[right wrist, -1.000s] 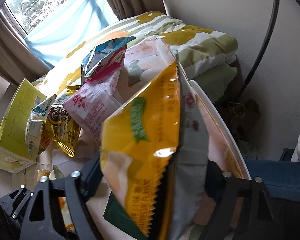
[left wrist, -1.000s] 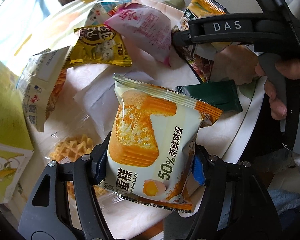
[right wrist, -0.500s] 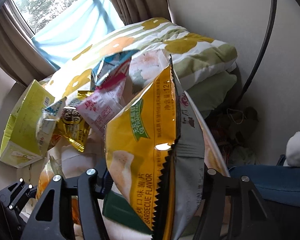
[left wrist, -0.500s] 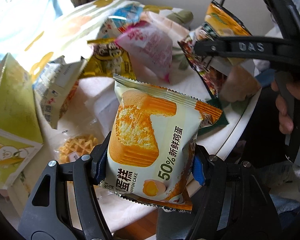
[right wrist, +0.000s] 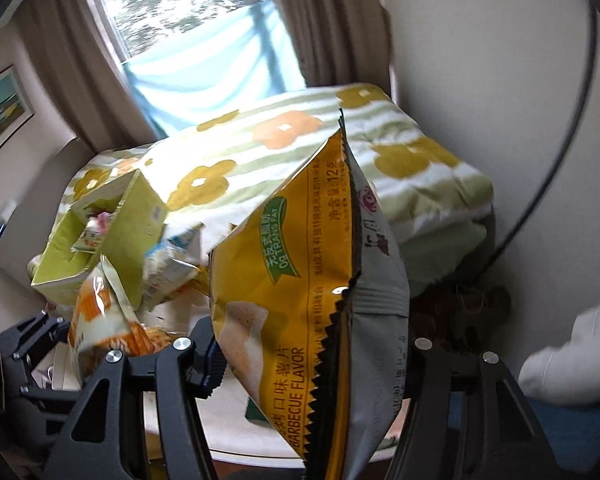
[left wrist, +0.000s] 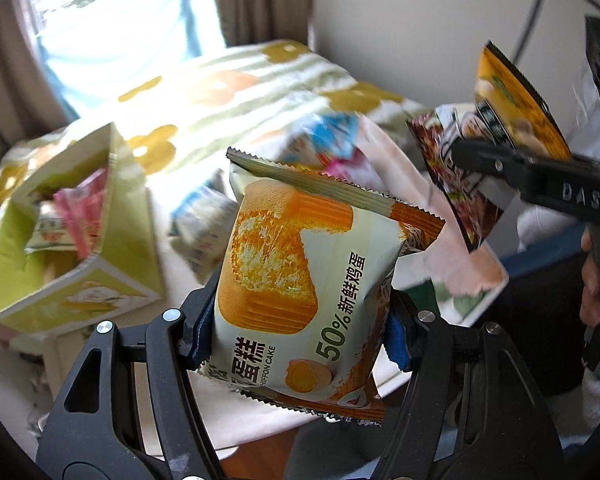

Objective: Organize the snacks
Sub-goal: 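Carry both packets over the box and release them inside with both tools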

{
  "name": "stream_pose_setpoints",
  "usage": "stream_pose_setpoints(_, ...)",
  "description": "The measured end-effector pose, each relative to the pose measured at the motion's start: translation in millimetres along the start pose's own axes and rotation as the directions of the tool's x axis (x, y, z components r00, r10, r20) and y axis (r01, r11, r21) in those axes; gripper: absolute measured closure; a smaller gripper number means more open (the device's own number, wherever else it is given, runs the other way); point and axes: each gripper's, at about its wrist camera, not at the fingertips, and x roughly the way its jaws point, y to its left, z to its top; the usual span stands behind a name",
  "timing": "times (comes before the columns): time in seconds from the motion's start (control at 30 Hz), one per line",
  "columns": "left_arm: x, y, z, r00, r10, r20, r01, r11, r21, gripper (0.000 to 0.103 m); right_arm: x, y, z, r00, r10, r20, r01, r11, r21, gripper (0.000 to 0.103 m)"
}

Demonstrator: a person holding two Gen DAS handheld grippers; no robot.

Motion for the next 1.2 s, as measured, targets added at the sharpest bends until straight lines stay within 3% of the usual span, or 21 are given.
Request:
stream_pose_setpoints(0.27, -32, 75, 23, 0.990, 0.131, 0.046, -0.123, 0.980, -0.156, 0.040, -2, 48, 39, 0.991, 0.124, 0.050, -0.119, 0.989, -0.086, 0.046)
stream_pose_setpoints(0.47, -52, 156, 27, 0.979, 0.186, 0.085, -0.161, 0.957, -0.240, 0.040, 17, 115, 60, 0.977, 0.208, 0.053, -0.197, 0.968, -0.157, 0.046)
stream_pose_setpoints(0.7, -59, 256, 31, 0.972, 0.222, 0.077, -0.190, 0.936, -0.298, 0.040, 52, 206, 82, 0.957, 0.287, 0.028, -0.276, 0.939, -0.204, 0.046)
stream_pose_setpoints(0.93, -41, 346, 28, 0.977, 0.212, 0.032, -0.191, 0.927, -0.323, 0.040, 93, 285, 86, 0.952, 0.306, -0.029, -0.304, 0.923, -0.234, 0.046)
stream_pose_setpoints(1.2, 11, 405, 17, 0.987, 0.136, -0.088, -0.157, 0.941, -0.299, 0.040, 136, 332, 75, 0.957, 0.271, -0.106, -0.287, 0.940, -0.186, 0.046)
